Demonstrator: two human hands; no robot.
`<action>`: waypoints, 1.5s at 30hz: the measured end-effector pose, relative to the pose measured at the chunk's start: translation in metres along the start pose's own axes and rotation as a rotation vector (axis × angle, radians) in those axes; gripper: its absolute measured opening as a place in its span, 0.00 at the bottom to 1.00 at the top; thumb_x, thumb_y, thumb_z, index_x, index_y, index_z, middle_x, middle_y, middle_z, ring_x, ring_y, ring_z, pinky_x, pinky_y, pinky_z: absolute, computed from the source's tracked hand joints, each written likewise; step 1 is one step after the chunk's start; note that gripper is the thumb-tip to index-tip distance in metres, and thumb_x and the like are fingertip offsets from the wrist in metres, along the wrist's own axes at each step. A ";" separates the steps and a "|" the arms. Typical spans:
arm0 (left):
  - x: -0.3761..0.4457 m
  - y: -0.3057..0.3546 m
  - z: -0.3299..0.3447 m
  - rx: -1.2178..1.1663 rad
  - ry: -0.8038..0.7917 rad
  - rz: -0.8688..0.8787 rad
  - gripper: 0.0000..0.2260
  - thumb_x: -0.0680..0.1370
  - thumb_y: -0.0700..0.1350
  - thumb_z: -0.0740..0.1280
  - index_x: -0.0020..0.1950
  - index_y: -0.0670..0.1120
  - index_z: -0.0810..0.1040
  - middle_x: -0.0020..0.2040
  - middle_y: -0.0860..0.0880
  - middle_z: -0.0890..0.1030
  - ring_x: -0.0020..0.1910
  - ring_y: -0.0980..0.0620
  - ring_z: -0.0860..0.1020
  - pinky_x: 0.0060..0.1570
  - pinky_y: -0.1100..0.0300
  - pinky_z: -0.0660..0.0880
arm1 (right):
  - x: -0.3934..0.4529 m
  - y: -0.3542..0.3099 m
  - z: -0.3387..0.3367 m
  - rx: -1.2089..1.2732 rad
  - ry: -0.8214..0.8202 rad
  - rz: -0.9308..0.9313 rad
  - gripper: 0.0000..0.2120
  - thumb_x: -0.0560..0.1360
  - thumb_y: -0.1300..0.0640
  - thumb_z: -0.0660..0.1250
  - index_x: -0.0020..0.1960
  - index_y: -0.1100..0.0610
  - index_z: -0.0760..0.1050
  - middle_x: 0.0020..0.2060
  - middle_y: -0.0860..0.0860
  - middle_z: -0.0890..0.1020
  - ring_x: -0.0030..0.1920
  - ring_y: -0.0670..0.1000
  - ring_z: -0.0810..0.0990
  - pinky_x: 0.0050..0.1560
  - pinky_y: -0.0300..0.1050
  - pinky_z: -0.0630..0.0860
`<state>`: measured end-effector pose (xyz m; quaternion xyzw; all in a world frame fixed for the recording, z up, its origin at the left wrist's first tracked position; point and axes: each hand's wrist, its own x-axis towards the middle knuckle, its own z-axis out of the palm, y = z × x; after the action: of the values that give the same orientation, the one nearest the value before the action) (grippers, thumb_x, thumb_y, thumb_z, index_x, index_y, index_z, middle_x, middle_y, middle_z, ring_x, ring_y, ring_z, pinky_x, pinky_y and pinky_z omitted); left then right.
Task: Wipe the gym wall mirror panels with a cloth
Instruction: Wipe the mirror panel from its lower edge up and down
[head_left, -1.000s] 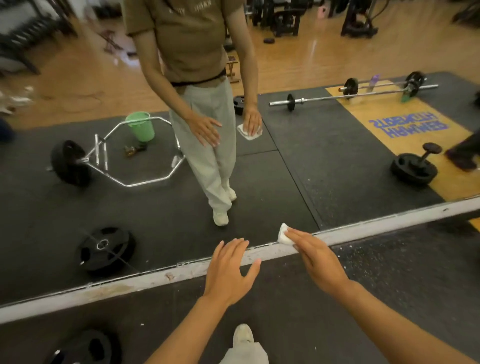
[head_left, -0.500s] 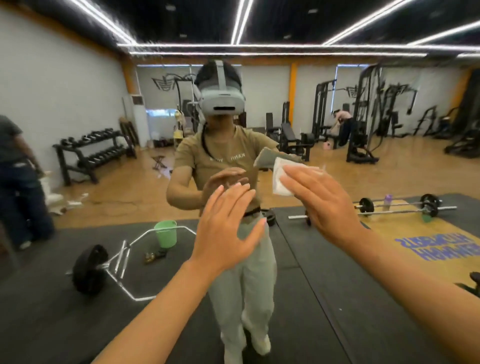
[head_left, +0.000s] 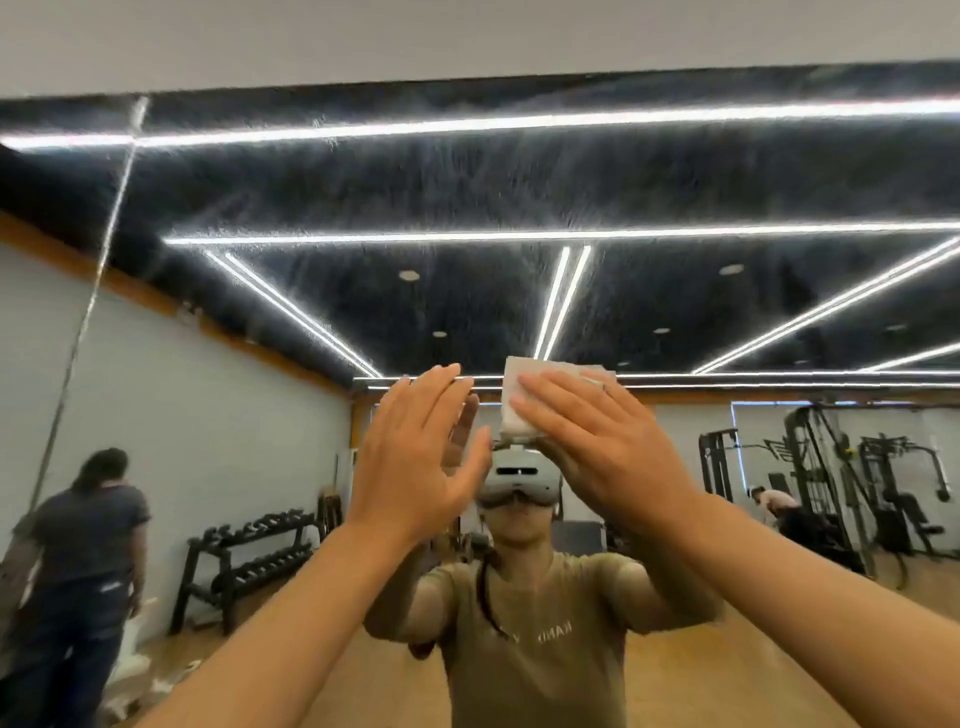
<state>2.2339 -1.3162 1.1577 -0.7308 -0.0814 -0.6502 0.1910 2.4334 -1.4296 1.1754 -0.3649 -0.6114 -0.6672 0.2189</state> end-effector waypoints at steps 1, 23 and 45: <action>0.014 -0.006 0.000 0.017 0.020 -0.013 0.23 0.79 0.57 0.60 0.70 0.47 0.73 0.69 0.49 0.75 0.70 0.53 0.68 0.75 0.59 0.57 | 0.014 0.009 0.002 -0.015 0.006 0.000 0.31 0.74 0.59 0.76 0.74 0.55 0.69 0.74 0.52 0.69 0.75 0.53 0.66 0.75 0.51 0.62; 0.242 -0.096 0.008 0.184 0.178 -0.194 0.25 0.84 0.55 0.53 0.79 0.47 0.59 0.80 0.49 0.59 0.79 0.52 0.53 0.78 0.51 0.48 | 0.314 0.136 0.047 -0.084 -0.047 0.277 0.15 0.83 0.58 0.59 0.69 0.53 0.70 0.70 0.52 0.70 0.71 0.55 0.67 0.71 0.54 0.61; 0.240 -0.107 0.009 0.205 0.208 -0.154 0.24 0.84 0.53 0.54 0.79 0.49 0.59 0.80 0.52 0.58 0.79 0.56 0.53 0.77 0.57 0.45 | 0.220 0.305 -0.051 -0.121 -0.218 0.587 0.26 0.85 0.44 0.46 0.79 0.56 0.56 0.79 0.54 0.58 0.78 0.56 0.53 0.77 0.51 0.48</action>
<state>2.2363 -1.2460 1.4112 -0.6279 -0.1828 -0.7234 0.2216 2.5069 -1.4933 1.5419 -0.6073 -0.4592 -0.5676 0.3131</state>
